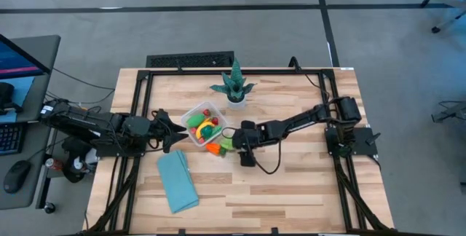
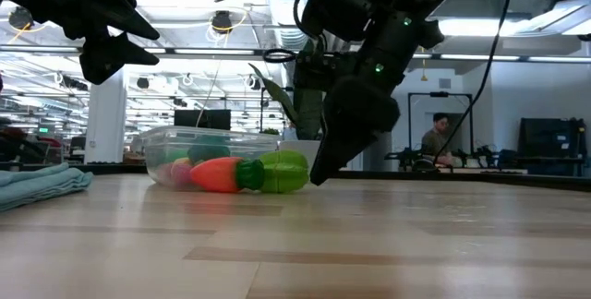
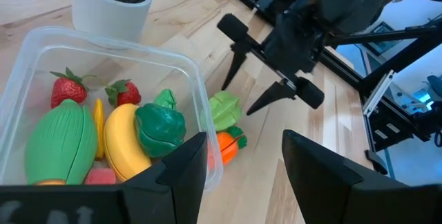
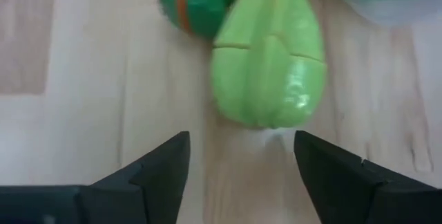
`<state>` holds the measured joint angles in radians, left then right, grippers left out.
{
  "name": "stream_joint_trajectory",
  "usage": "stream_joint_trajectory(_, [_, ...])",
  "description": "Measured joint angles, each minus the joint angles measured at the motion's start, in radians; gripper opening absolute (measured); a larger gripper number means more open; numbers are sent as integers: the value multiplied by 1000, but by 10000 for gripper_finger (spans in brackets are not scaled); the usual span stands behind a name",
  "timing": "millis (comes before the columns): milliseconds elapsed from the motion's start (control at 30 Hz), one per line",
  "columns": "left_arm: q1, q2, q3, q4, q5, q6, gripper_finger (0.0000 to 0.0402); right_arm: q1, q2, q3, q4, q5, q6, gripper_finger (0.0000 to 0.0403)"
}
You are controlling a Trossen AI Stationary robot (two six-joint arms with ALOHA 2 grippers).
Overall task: Pick and placing Produce into tupperware
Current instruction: Put the green star fruit into the transparent container
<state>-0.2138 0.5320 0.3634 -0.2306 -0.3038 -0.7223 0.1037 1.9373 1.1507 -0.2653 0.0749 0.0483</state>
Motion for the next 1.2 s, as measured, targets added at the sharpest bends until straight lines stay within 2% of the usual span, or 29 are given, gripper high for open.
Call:
stream_joint_trajectory(233, [0,0,0,0,0,0,178,-14,0,0,-2,-37,67,313])
stream_joint_trajectory(433, [0,0,0,0,-5,1,178,-6,0,0,19,-49,82,335])
stream_joint_trajectory(833, [0,0,0,0,-21,1,178,-33,0,33,29,-49,104,342])
stream_joint_trajectory(1200, [0,0,0,0,-23,1,178,-34,0,63,28,-48,56,342])
